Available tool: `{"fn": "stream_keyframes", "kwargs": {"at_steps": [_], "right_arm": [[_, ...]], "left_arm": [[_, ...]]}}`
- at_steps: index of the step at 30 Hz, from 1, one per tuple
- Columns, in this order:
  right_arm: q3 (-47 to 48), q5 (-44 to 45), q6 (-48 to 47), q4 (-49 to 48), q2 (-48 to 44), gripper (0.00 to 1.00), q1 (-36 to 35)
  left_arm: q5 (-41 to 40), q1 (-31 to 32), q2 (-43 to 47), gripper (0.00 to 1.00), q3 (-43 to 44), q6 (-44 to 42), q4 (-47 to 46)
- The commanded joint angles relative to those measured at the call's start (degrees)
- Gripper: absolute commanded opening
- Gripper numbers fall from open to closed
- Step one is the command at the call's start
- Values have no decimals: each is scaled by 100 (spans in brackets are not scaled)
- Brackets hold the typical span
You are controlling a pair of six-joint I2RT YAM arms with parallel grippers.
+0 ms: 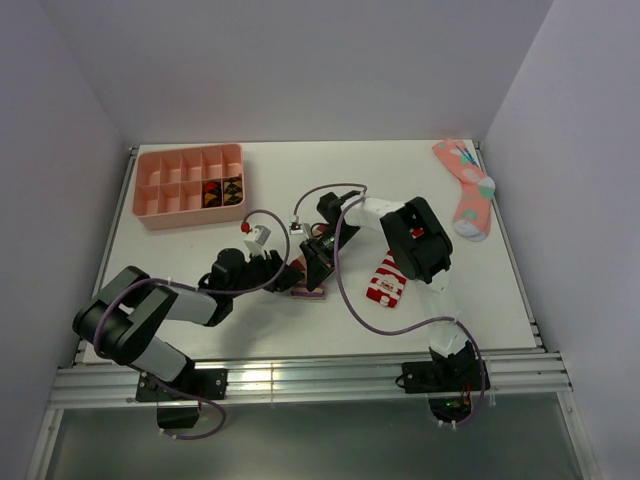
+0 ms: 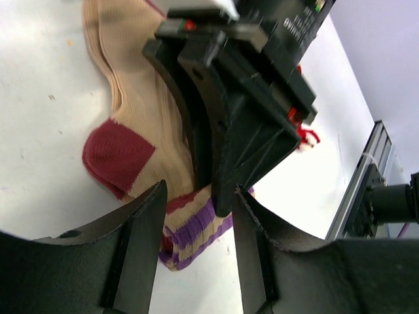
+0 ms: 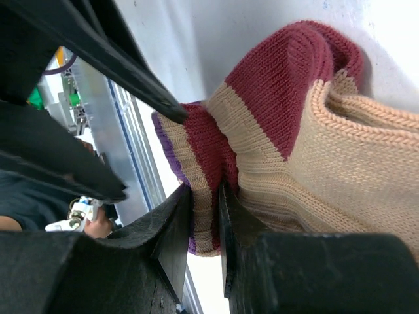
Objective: Roll the socks
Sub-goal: Roll the sock at the center of the board.
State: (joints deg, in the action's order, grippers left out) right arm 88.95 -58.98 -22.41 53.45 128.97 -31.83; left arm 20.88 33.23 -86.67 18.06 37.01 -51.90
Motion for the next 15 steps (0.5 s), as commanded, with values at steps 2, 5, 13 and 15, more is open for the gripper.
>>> {"fn": "stream_keyframes", "kwargs": {"at_steps": [2, 5, 13, 15], "right_arm": [[140, 282, 44, -239, 164, 27, 63], [158, 273, 36, -212, 190, 27, 63], [141, 291, 97, -256, 190, 27, 90], [149, 291, 106, -256, 199, 27, 98]], "left_arm": [[197, 60, -183, 50, 136, -133, -365], [319, 69, -297, 50, 118, -98, -452], [320, 131, -526, 49, 189, -116, -330], [285, 139, -552, 49, 215, -124, -260]]}}
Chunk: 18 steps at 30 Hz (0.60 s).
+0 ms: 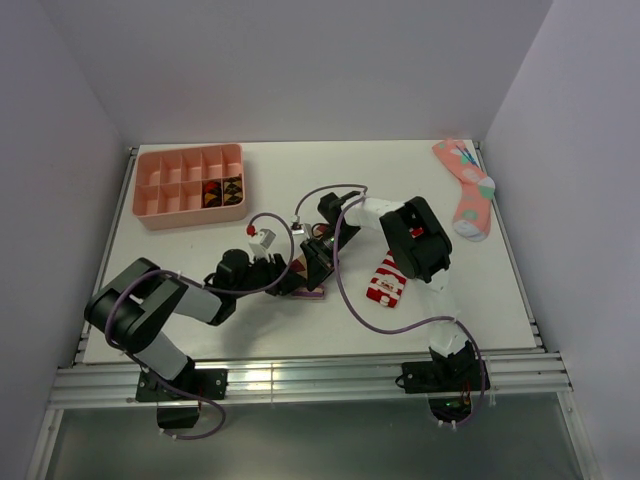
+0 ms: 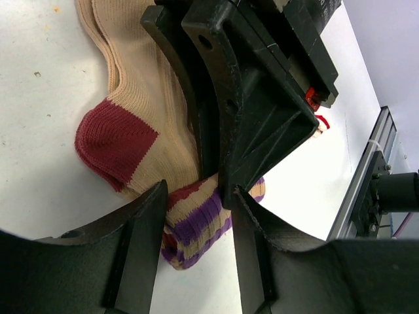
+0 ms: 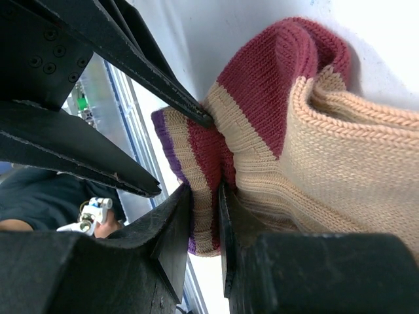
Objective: Roll the socks
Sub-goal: Roll the sock at the center of the board.
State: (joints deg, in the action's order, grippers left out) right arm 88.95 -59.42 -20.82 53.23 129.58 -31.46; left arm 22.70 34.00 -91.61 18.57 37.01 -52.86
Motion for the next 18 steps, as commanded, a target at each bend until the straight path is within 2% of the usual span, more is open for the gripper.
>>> {"fn": "stream_keyframes", "kwargs": {"at_steps": [1, 18], "right_arm": [[149, 334, -36, -252, 138, 27, 53], [149, 229, 122, -340, 208, 27, 176]], "left_arm": [[103, 63, -76, 49, 173, -124, -146], [-178, 142, -146, 45, 489, -361, 863]]}}
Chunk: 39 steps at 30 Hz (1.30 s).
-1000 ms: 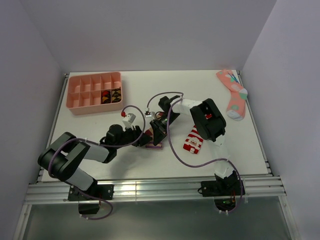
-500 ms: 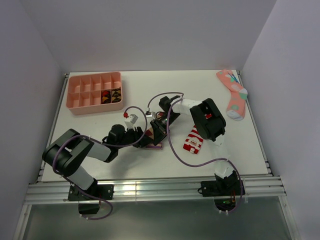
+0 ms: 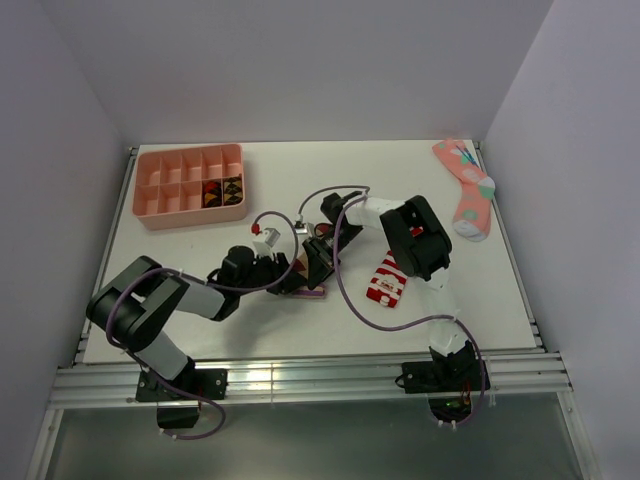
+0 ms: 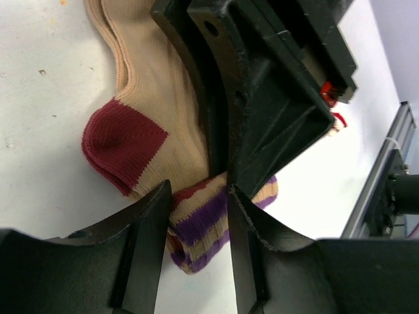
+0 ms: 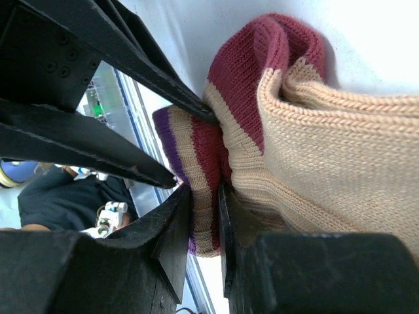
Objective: Roll the socks
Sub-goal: Roll the sock at the center of the board.
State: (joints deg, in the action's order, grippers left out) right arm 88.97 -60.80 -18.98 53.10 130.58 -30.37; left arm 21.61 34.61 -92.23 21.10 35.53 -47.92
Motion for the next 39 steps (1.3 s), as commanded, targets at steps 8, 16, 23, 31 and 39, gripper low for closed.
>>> {"fn": "stream_keyframes", "kwargs": {"at_steps": [8, 16, 23, 31, 39], "right_arm": [[121, 340, 26, -406, 99, 27, 119], [-72, 393, 219, -713, -59, 32, 163], [-608, 621, 614, -1530, -743, 48, 268], [-1223, 473, 1388, -2638, -1508, 52, 874], [-1812, 595, 1477, -3279, -2458, 53, 1191]], "left_arm": [[-402, 116, -138, 33, 614, -406, 1276], [-833, 213, -269, 0, 1124, -529, 2444], [-1273, 230, -506, 0, 1791, -345, 3648], [-1536, 257, -814, 0, 2503, -213, 4755], [-1607, 257, -1095, 0, 3040, -134, 5573]]}}
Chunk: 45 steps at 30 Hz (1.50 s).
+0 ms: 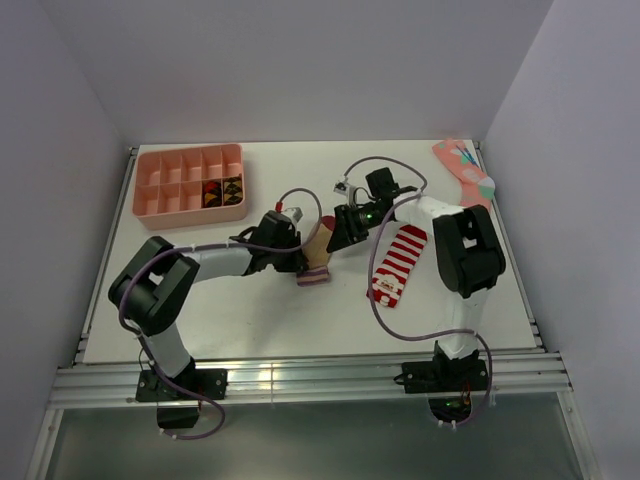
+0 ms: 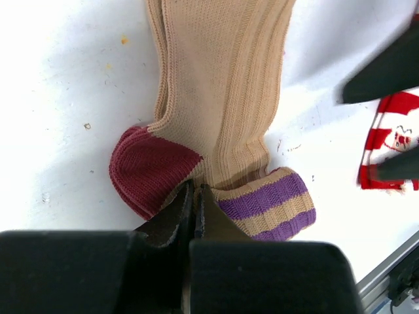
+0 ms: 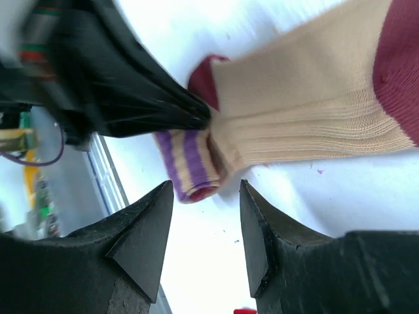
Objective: Roll the socks
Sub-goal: Roll the sock at the center of the board.
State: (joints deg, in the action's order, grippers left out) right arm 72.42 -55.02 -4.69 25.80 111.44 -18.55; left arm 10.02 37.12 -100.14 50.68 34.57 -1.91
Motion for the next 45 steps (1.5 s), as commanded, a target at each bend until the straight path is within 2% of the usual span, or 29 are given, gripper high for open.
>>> {"fn": "stream_keyframes", "kwargs": {"at_steps": [1, 7, 11, 16, 23, 30, 36, 45], "right_arm": [[-211, 36, 21, -602, -701, 53, 9], [-624, 27, -129, -1121, -957, 50, -96], [-931, 693, -532, -1436, -1238, 49, -508], [-1476, 1738, -1016, -1912, -1774, 50, -1396], [-1617, 2224, -1587, -2298, -1801, 51, -1758], [-1828, 2128, -2115, -2554, -1819, 52, -1846], [-1784, 1690, -1667, -2888, -1792, 52, -1583], [-1986, 1398, -2624, -2624, -1924, 53, -1661]], "left_arm": [[-448, 14, -383, 0, 196, -55, 1069], [-414, -30, -726, 0, 618, -257, 1729], [-369, -187, -841, 0, 681, -354, 1975], [-589, -407, -998, 0, 698, -451, 2292], [-344, -513, -1166, 0, 698, -503, 2537], [26, -733, -1245, 0, 716, -776, 2898], [158, -803, -1324, 0, 593, -873, 2951], [237, -838, -1473, 0, 794, -1092, 3258]]}}
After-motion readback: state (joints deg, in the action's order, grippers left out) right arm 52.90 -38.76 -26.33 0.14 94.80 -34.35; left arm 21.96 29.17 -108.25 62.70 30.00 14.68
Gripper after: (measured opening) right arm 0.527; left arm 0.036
